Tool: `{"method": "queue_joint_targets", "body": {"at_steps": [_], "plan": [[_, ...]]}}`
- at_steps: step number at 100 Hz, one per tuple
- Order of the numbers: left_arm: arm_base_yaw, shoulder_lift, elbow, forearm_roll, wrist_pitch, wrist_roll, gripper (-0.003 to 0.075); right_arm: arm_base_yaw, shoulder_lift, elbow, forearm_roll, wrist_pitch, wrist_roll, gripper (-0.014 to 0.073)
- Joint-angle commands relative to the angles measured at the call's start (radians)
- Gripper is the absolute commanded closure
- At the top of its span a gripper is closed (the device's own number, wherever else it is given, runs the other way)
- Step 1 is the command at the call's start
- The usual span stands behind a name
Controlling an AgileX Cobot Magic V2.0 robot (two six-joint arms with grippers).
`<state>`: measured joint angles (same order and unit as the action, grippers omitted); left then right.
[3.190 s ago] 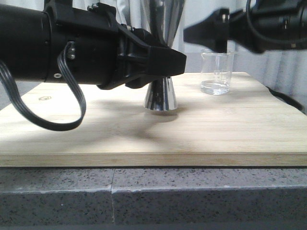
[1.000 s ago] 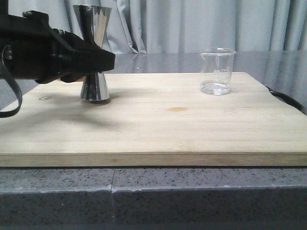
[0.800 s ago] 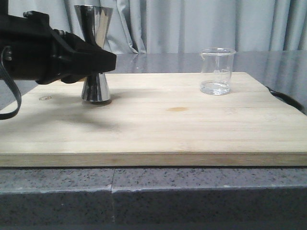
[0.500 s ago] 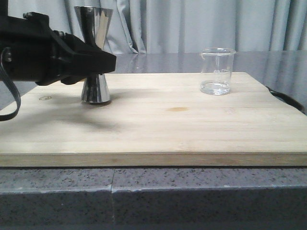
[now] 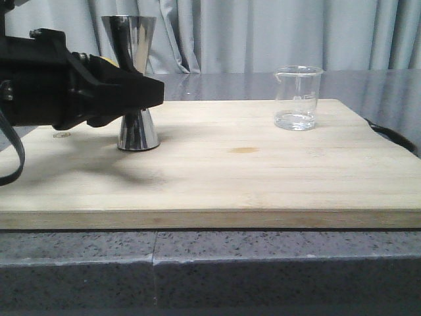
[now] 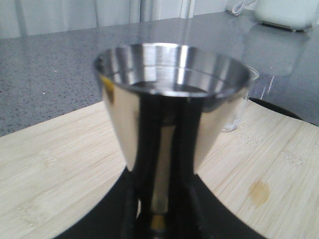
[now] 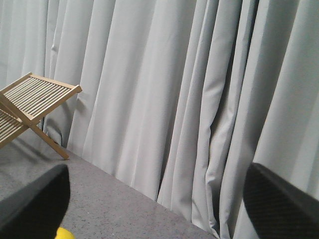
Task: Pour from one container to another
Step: 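Move the held jigger back toward the lemon and lower it onto the board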
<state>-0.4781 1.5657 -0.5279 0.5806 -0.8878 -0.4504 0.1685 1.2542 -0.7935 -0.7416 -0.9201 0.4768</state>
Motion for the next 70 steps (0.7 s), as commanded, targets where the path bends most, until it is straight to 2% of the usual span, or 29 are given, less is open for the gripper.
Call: {"method": "queue_joint_targets", "body": {"at_steps": [1,52,70], "plan": [[0.002,-0.027,-0.018,-0.023,-0.091,0.002,0.0739,-0.004,-0.029,-0.032,0.029,-0.059,-0.008,-0.0044],[0.002,-0.027,-0.018,-0.023,-0.080,0.031,0.0731,-0.004,-0.029,-0.032,0.029,-0.066,-0.008,-0.0044],[0.002,-0.027,-0.018,-0.023,-0.080,0.031,0.0612,-0.004,-0.029,-0.032,0.029,-0.066,-0.006,-0.0044]]}}
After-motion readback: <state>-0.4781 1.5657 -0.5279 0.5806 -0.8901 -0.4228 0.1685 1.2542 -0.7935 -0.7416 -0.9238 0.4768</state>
